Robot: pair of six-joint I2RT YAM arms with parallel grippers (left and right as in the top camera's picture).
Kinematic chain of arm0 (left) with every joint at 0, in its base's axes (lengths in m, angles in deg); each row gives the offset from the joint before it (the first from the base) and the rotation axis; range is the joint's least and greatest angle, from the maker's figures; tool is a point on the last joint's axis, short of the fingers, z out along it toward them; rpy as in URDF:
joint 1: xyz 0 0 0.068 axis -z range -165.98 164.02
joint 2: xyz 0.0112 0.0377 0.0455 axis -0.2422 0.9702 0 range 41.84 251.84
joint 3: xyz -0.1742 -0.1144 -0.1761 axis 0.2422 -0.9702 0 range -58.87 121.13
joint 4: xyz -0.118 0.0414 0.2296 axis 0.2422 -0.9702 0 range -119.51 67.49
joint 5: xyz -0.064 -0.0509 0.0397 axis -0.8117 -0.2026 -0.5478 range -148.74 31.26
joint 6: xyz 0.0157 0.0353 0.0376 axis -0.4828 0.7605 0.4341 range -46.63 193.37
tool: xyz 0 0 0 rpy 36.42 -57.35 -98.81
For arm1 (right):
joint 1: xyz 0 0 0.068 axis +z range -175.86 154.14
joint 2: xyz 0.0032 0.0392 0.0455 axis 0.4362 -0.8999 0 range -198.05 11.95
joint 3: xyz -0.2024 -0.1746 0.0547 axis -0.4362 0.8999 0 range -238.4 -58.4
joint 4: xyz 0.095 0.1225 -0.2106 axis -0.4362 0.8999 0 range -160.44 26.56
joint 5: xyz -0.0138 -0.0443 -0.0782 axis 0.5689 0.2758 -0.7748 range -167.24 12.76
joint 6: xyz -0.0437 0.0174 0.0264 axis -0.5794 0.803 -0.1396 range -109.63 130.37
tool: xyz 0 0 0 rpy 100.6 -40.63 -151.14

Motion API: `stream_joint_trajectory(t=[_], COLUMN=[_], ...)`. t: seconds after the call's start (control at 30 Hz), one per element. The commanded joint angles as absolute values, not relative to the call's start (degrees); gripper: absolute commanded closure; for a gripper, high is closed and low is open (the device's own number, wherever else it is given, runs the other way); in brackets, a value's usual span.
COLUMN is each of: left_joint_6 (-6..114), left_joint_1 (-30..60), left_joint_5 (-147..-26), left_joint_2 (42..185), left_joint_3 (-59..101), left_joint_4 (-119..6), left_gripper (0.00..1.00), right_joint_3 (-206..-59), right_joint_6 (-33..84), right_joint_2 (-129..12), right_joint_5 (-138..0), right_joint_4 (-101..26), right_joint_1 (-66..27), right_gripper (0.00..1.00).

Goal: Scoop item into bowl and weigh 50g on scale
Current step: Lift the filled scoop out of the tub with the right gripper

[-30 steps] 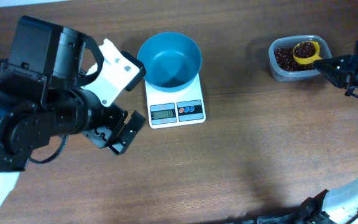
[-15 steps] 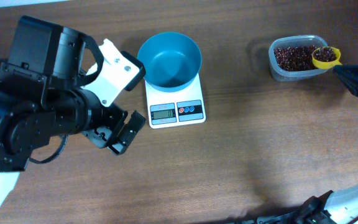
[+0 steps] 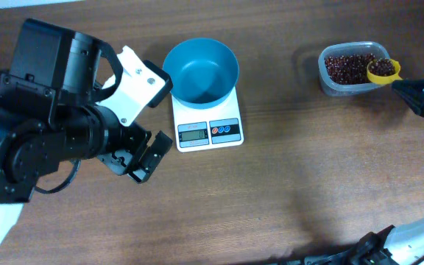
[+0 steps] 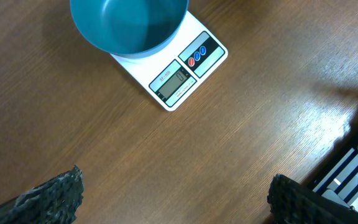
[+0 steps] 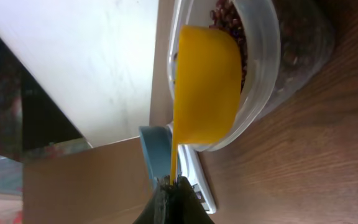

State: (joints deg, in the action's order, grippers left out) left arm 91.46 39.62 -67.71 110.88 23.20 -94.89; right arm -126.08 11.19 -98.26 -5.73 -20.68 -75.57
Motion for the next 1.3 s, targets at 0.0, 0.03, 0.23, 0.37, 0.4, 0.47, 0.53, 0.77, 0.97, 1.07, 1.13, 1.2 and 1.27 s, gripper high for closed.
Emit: stream_joint_trajectory(t=[0.0,0.03,0.23,0.37,0.4,0.47,0.53,0.77,0.97,1.07,1.13,1.2,1.27], left_joint_6=[92.33,92.33,92.33,92.33,92.33,92.33,92.33,92.33,92.33,92.33,92.33,92.33,92.33], left_joint_1=[39.84,39.84,39.84,39.84,39.84,39.84,39.84,39.84,39.84,39.84,39.84,39.84,39.84], left_joint_5=[-67.30,-67.30,-67.30,-67.30,-67.30,-67.30,-67.30,-67.28,-67.30,-67.28,-67.30,-67.30,-67.30], left_joint_2=[111.16,111.16,111.16,111.16,111.16,111.16,111.16,111.16,111.16,111.16,111.16,111.16,111.16], left_joint_3=[22.85,22.85,22.85,22.85,22.85,22.85,22.85,22.85,22.85,22.85,22.85,22.85,22.85], left_joint_4=[-94.76,-94.76,-94.76,-94.76,-94.76,-94.76,-94.76,-94.76,-94.76,-94.76,-94.76,-94.76,-94.76], left_gripper=[0.01,0.01,0.01,0.01,0.01,0.01,0.01,0.01,0.01,0.01,0.01,0.01,0.01], right_joint_3=[-125.90,-125.90,-125.93,-125.90,-125.93,-125.93,-125.93,-125.90,-125.93,-125.93,-125.93,-125.93,-125.93], right_joint_6=[11.54,11.62,8.19,5.81,5.81,2.68,1.35,1.37,1.83,1.83,1.83,1.83,1.83], right_joint_2=[-98.70,-98.68,-98.68,-98.68,-98.68,-98.68,-98.68,-98.68,-98.68,-98.68,-98.68,-98.68,-98.68], right_joint_5=[-6.83,-4.53,0.23,3.64,3.66,7.60,10.24,11.34,11.66,11.66,11.66,11.66,11.66], right_joint_4=[-22.30,-21.95,-22.47,-22.87,-22.84,-22.84,-22.87,-22.84,-22.87,-22.87,-22.87,-22.87,-22.87], right_joint_1=[-74.50,-74.53,-74.35,-74.29,-74.29,-74.24,-74.24,-71.07,-62.29,-57.87,-55.25,-52.89,-50.46], right_gripper=[0.96,0.96,0.96,0.96,0.96,0.96,0.96,0.96,0.96,0.96,0.96,0.96,0.96])
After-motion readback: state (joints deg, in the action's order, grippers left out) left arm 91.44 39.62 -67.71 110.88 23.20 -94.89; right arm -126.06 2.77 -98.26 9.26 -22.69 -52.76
